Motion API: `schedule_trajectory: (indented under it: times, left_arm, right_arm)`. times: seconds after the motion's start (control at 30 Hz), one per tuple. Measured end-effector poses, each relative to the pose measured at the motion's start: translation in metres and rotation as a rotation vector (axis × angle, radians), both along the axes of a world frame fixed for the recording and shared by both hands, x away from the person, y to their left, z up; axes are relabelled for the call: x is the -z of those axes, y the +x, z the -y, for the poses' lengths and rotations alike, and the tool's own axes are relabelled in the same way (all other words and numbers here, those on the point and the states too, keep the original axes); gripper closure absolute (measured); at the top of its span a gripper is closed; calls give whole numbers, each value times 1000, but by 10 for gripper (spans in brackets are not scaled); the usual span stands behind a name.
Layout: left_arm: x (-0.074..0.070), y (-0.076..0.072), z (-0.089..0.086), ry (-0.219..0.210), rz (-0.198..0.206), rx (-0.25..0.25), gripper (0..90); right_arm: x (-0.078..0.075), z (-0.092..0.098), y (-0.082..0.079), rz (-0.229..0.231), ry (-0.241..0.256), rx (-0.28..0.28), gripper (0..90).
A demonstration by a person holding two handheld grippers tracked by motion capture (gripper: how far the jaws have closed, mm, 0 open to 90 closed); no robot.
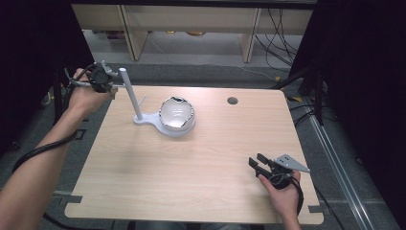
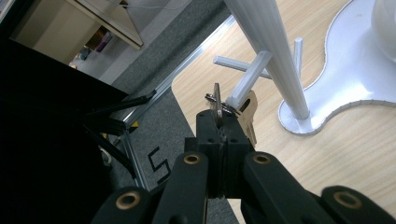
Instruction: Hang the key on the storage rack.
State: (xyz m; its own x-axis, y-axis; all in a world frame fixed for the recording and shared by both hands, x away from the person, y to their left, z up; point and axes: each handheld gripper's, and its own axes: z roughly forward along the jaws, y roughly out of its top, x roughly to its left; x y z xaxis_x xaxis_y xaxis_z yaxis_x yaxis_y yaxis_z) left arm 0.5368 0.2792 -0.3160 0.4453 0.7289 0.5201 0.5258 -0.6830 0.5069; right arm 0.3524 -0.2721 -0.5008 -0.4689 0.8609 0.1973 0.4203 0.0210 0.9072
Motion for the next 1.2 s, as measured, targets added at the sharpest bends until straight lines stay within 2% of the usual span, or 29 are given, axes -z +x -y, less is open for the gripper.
schedule_trajectory:
  times: [0.07, 0.2, 0.3, 0.4, 0.43, 0.6, 0.7, 0.77, 0.83, 0.93, 0.97, 1.0, 1.13, 1.17, 1.2]
  left_arm:
    - [-1, 0, 1, 10, -3, 6, 889]
    - [-2, 1, 4, 40, -6, 20, 889]
    - [-3, 1, 6, 53, -11, 24, 889]
    - [-3, 2, 7, 83, -25, 42, 888]
    - [-3, 3, 8, 89, -27, 46, 888]
    - [-4, 3, 10, 116, -42, 49, 888]
    - [-5, 4, 11, 154, -57, 64, 888]
    - [-5, 5, 12, 147, -51, 65, 887]
    - [-5, 6, 12, 147, -56, 63, 886]
    - [-5, 8, 11, 150, -65, 67, 886]
    - [-5, 9, 11, 154, -68, 70, 886]
    - [-5, 9, 12, 159, -68, 68, 886]
    - [-7, 9, 15, 201, -81, 77, 887]
    - [-8, 9, 15, 212, -81, 81, 887]
    - [-10, 10, 16, 225, -87, 85, 887]
  right_arm:
    - [0, 0, 0, 6, 17, -17, 552]
    - [1, 2, 2, 25, -11, -13, 552]
    - [2, 1, 3, 29, -9, -12, 553]
    - [1, 3, 1, 9, -16, -17, 553]
    - [1, 2, 1, 8, 4, -24, 553]
    - [2, 2, 2, 13, -10, -15, 552]
    - [1, 2, 1, 5, 2, -26, 552]
    - [0, 0, -1, -28, 20, -14, 552]
    - [1, 0, -1, -20, 22, -28, 552]
    - [1, -1, -1, -18, 29, -15, 552]
    - [1, 0, -1, -24, 17, -15, 553]
    - [1, 2, 1, -9, 1, -27, 552]
    - [3, 2, 2, -2, -7, -20, 551]
    - [2, 0, 0, -25, 20, -16, 551]
    - [2, 0, 0, -29, 24, -23, 550]
